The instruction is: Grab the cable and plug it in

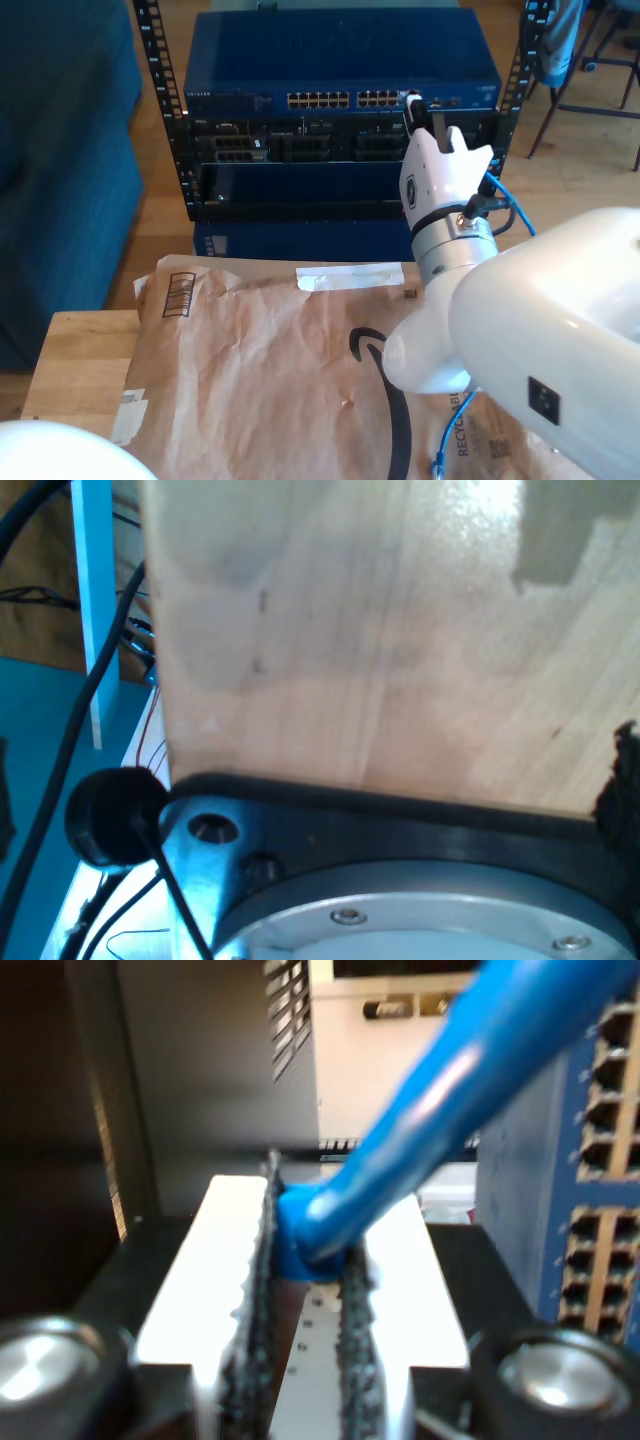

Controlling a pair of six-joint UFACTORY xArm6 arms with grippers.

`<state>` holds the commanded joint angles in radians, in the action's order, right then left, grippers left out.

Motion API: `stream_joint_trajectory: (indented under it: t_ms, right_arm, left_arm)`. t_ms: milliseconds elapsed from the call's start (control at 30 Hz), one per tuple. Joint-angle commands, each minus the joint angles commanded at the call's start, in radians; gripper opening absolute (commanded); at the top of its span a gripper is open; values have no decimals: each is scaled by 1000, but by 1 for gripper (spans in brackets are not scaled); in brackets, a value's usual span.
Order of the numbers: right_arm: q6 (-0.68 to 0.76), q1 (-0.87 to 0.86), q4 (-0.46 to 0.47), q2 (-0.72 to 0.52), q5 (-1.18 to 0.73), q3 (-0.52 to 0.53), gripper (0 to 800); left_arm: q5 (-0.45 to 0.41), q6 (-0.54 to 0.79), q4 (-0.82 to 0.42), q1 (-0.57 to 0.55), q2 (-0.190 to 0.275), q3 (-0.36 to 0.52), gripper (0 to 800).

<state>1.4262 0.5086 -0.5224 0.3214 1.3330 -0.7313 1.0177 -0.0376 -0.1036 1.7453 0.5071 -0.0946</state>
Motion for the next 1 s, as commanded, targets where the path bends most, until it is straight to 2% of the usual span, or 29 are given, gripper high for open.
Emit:
stream_joint_trajectory:
  t_ms: [233,733,1000]
  right_arm:
    - [3,0,-20,40,74,-3,0]
    - [8,12,-51,78,106,-21,0]
    - [2,15,-115,152,104,-126,0]
  left_arm:
    - [0,0,0,0,0,0,800]
    - [0,0,0,0,0,0,800]
    - [2,0,0,0,-2,-2,800]
